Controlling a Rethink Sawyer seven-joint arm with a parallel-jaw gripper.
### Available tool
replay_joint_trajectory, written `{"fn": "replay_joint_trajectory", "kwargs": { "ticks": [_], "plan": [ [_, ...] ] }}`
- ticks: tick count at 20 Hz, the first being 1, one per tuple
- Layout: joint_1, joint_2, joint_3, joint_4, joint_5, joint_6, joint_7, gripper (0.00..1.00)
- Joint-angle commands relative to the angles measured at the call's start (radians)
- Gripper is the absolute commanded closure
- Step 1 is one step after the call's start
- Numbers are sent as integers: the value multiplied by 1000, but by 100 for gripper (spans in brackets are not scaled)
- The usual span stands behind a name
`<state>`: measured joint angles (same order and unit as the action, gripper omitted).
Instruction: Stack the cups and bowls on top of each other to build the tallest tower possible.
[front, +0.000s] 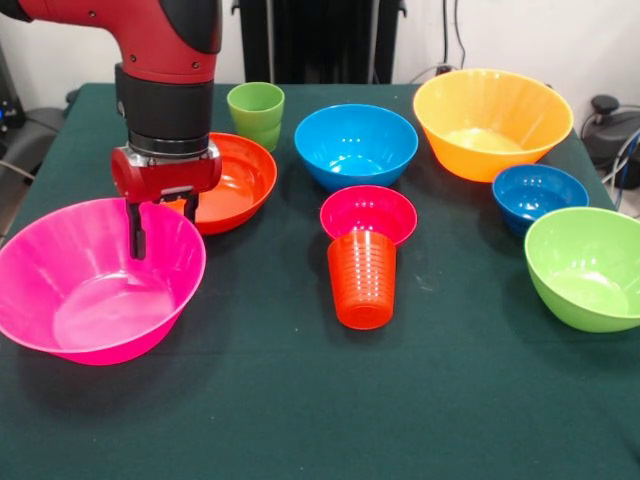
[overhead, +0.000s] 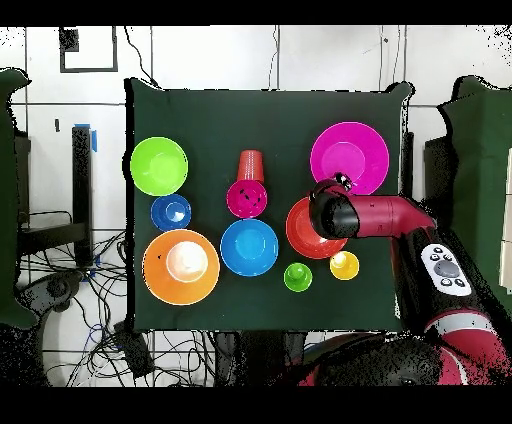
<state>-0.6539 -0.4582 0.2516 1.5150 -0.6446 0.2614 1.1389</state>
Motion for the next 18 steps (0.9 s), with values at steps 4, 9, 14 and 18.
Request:
{"fn": "replay_joint_trajectory", "kwargs": {
  "ticks": [4,9,14,18],
  "plan": [
    [7,-5,60,11,-54,14,5,100],
    [19,-24,58,24,-55,14,11,100],
    [14,-39,74,35,-57,-5,11,100],
    [15,-59,93,36,-57,5,-9,100]
  ]
}}
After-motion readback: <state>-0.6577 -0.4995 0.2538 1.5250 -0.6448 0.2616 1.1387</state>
